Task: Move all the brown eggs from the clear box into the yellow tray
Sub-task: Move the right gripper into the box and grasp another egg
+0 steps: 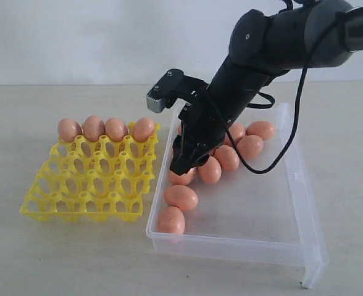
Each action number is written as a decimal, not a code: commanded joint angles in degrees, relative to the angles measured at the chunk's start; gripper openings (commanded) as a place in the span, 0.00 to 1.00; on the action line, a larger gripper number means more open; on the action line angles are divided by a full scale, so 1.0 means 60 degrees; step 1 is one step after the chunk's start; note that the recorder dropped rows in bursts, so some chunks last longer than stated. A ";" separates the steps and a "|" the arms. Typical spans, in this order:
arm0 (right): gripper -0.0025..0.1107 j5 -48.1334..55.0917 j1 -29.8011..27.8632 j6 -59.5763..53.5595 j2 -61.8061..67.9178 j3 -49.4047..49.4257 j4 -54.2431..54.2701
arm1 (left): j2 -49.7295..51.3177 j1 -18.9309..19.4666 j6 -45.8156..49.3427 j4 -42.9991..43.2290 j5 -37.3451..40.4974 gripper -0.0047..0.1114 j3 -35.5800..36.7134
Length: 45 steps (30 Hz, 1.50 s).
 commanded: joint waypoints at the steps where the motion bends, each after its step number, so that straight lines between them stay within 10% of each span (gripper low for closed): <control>1: 0.45 0.0133 0.0251 -0.0086 0.0349 -0.0038 0.0031 | -0.0017 0.0024 -0.0093 -0.0024 -0.0133 0.00 0.0029; 32: 0.45 -0.0074 0.0531 0.0897 0.1808 -0.0038 -0.0904 | -0.0017 0.0024 -0.0093 -0.0024 -0.0133 0.00 0.0029; 36: 0.02 -0.0127 0.0531 0.1341 0.1703 -0.0038 -0.0904 | -0.0017 0.0024 -0.0093 -0.0024 -0.0133 0.00 0.0029; 45: 0.02 -0.0100 0.0531 0.2591 0.1380 -0.0038 -0.1065 | -0.0017 0.0024 -0.0093 -0.0024 -0.0133 0.00 0.0029</control>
